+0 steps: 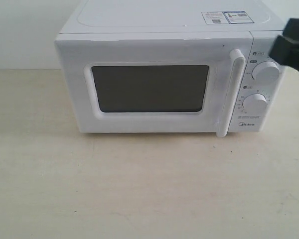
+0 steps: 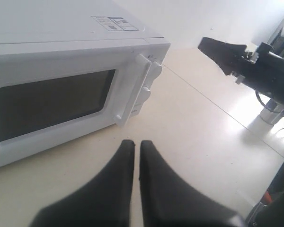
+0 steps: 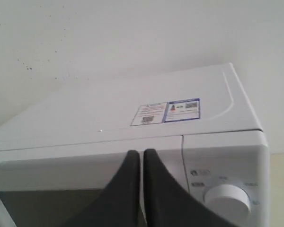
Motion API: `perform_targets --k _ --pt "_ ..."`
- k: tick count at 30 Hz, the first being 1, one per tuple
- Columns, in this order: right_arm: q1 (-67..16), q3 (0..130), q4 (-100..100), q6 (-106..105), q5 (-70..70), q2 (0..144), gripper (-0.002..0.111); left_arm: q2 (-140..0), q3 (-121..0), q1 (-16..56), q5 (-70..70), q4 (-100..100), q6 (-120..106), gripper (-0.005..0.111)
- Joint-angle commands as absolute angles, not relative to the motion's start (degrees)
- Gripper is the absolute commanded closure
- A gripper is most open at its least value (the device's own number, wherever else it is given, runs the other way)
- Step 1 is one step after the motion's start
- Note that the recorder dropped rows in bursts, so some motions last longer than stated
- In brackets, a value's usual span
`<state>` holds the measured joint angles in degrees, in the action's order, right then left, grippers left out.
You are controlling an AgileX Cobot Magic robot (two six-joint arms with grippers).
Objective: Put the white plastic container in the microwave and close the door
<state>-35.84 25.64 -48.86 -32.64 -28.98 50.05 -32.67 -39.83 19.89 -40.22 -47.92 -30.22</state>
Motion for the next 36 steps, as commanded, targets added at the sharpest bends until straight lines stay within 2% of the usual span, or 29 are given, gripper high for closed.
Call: perform_targets --k 1,8,14,36 --pt "-35.4 18.4 -51.1 -35.9 -28.9 39.7 0.108 -32.4 -39.7 20.0 -40.1 -48.9 -31.1 0.102" --pt "-35.4 11.0 -54.3 -36.4 -28.7 23.6 0.108 -32.4 -39.7 20.0 -40.1 -48.9 -31.7 0.102" --pt "-35.4 8.5 -55.4 -36.4 -27.5 17.1 0.108 -32.4 -39.7 20.0 -38.5 -49.1 -31.7 0.102" --pt "-35.4 8.5 -55.2 -36.1 -27.6 16.7 0.108 -32.4 -39.7 20.0 -35.1 -52.5 -31.7 0.102"
